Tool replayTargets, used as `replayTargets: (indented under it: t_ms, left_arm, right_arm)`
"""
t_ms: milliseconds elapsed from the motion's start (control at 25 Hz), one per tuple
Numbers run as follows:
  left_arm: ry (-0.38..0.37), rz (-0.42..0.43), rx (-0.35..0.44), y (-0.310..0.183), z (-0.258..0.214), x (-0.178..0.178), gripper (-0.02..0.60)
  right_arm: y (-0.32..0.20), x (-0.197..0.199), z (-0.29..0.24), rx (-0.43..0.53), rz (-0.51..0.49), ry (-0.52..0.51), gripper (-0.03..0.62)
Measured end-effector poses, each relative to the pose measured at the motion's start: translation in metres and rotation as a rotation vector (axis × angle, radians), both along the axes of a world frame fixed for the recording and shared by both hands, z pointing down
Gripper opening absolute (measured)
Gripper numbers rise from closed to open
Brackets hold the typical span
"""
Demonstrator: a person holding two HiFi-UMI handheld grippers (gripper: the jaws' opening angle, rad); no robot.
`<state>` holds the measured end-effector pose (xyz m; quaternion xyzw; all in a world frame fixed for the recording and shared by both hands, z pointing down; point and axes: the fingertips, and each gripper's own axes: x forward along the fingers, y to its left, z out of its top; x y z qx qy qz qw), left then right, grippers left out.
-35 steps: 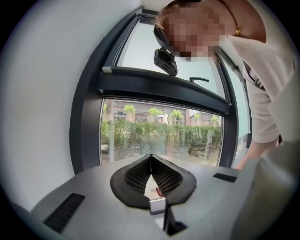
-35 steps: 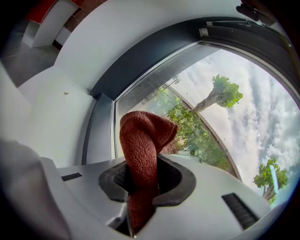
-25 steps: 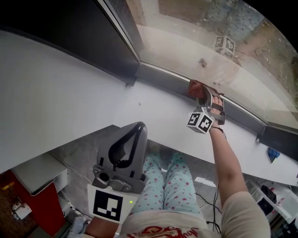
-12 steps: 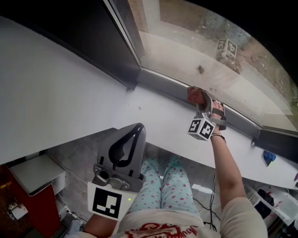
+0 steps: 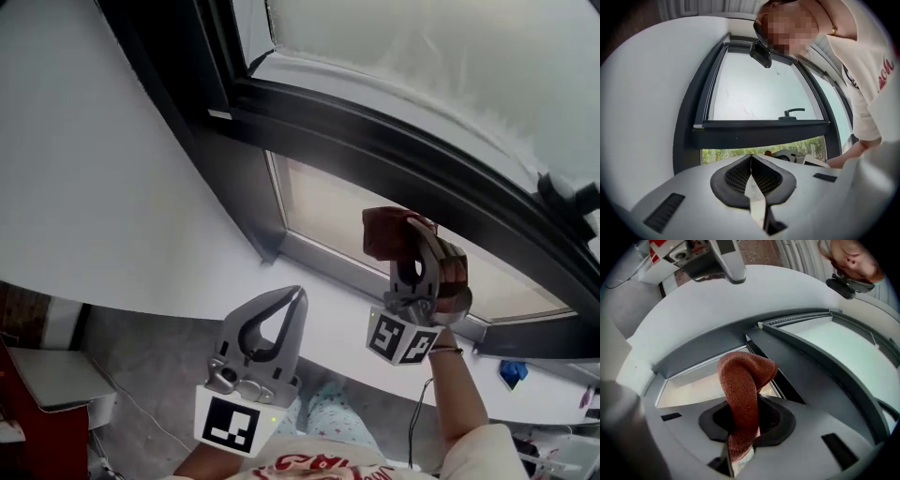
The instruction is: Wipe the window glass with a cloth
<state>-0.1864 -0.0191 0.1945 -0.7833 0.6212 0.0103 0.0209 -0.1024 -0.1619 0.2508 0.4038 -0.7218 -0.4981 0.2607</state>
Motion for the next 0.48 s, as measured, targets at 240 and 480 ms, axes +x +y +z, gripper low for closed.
replayTargets:
  t_ms: [240, 480]
  left_arm:
    - [0.027, 0.117, -0.029, 0.0, 0.008, -0.014, 0.021]
    - [0.009, 0.266, -0.054, 0.001, 0.021, -0.037, 0.021]
  right_arm:
    - [-0.018, -0.019, -0.022, 0.13, 0.113, -0.009, 0.094]
    - [-0.035, -0.023, -0.027, 0.206, 0.266, 0.011, 0.094]
